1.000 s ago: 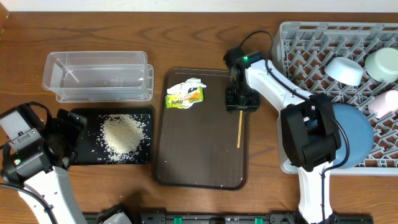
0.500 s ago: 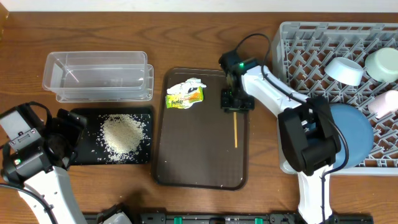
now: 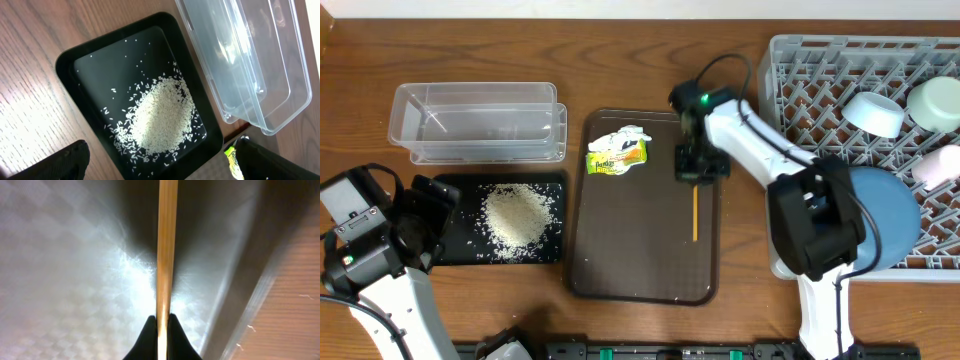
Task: Sort waste into correct bins and load items into the dishwasher rack
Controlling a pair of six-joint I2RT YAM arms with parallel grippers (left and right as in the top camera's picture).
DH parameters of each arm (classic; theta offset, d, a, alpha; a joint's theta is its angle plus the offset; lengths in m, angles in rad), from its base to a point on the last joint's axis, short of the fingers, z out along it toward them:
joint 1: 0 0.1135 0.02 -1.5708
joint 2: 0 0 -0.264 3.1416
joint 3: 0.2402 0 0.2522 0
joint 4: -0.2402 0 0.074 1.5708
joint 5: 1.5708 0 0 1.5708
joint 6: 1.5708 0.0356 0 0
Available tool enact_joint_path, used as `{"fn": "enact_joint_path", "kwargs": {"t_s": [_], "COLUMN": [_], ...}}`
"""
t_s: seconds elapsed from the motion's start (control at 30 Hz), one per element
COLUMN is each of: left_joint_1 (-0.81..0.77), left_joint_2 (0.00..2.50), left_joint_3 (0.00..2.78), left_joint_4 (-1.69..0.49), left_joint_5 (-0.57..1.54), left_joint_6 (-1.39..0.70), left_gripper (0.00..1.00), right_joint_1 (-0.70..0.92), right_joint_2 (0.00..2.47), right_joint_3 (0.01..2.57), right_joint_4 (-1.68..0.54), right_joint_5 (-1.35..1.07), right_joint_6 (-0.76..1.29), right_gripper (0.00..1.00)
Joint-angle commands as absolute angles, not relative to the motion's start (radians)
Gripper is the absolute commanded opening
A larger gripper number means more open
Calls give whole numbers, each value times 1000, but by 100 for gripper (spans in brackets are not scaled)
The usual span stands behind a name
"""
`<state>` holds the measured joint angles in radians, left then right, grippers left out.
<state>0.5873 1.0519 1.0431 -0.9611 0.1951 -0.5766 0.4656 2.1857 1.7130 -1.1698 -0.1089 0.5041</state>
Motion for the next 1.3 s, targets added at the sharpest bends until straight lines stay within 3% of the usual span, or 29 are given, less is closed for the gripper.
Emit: {"fn": "enact_joint_path", "kwargs": {"t_s": [0.0,0.2,0.4,0.6,1.1,1.17,1.2,1.27], "left_joint_1": [591,591,591,591,591,591,591,591], "left_joint_2": [1052,1052,1052,1052,1052,1052,1052,1052], "left_joint_3": [1063,1063,1063,1063,1063,1063,1063,1063], "left_joint_4": [-960,-960,-960,-960,-960,-960,-960,-960], "left_joint_5": [182,182,182,182,182,182,182,182], "left_joint_6": [-578,-578,-578,-578,-578,-578,-578,-578], "left_gripper": [96,96,96,95,95,95,95,96], "right_joint_1": [377,185,-8,-96,-52,-50,-50,-49], "right_joint_2": [2118,2024,1962,1972,1998,1998,1998,1998], "right_joint_3": [1868,2057,2086,2067,1916,1901,1898,1898], "right_joint_4": [-1227,-1316,-1305,-1293,-1112,-1110,-1113,-1124], "right_joint_5": [-109,-111,-192,-196,-218,-218,-218,-218], "right_joint_6": [370,181,-121,-129,-71,-70,-69,-68], "right_gripper": [1,1,1,1,9,15,27,38]}}
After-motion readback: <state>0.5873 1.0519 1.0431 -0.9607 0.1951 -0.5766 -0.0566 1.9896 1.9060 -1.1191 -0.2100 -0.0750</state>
